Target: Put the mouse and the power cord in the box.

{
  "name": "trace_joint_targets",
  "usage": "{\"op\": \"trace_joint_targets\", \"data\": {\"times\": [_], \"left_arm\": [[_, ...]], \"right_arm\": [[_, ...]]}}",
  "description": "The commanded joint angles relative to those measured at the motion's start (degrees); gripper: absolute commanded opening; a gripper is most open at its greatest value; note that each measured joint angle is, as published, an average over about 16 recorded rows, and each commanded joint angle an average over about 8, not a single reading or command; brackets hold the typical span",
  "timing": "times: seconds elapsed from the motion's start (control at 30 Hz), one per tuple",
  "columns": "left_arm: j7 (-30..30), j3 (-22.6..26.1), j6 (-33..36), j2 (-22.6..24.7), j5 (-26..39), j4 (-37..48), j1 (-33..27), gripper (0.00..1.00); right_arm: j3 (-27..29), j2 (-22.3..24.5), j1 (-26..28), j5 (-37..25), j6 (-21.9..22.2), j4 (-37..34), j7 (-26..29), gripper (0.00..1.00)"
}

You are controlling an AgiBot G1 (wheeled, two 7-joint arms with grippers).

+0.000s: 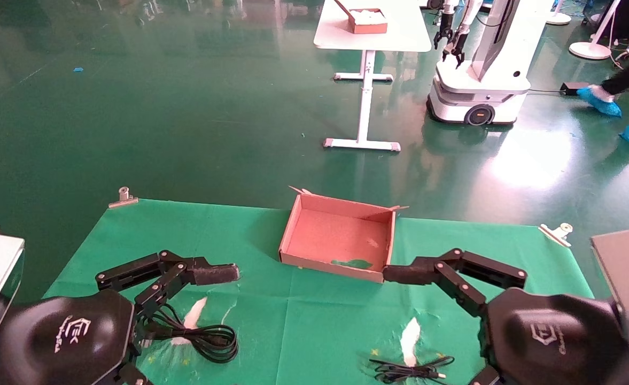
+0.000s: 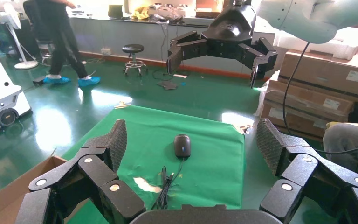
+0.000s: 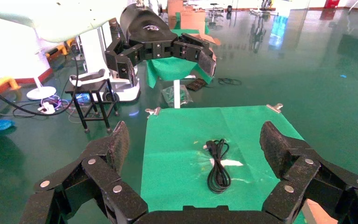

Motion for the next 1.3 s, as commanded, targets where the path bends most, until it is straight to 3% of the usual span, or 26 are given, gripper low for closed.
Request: {"op": "trace_joint_targets", "data": {"times": [0.03,0.33,0.57,0.9,1.13,1.3], "left_arm": [[0.00,-0.01,0.01,-0.01,-0.01,-0.01,0.01,1.00],[0.56,0.39,0.25,-0.21,1.52,-0.04,-0.70,1.00],[3.37,5.11,3.07,0.46,13.44,1.66,-7.32,1.00],[14.24,21.42,4.47,9.07,41.53,11.83,-23.96,1.00],[25.79,27.96,0.05,19.18,52.65,31.11,-30.25,1.00],[33.26,30.07,-5.42,25.07,57.23,44.43,-32.72,1.00]], "right_arm": [[0.00,0.00,0.01,0.00,0.00,-0.01,-0.01,1.00],[-0.10,0.03,-0.09,-0.22,0.00,-0.18,-0.07,1.00],[-1.82,0.05,0.29,-4.80,-1.50,-4.34,-3.08,1.00],[-11.75,-2.08,11.28,-24.61,-4.50,-17.79,-13.71,1.00],[-19.00,-9.31,19.33,-39.96,0.65,-32.42,-23.37,1.00],[-22.22,-16.24,22.23,-46.47,5.18,-43.02,-30.09,1.00]]}}
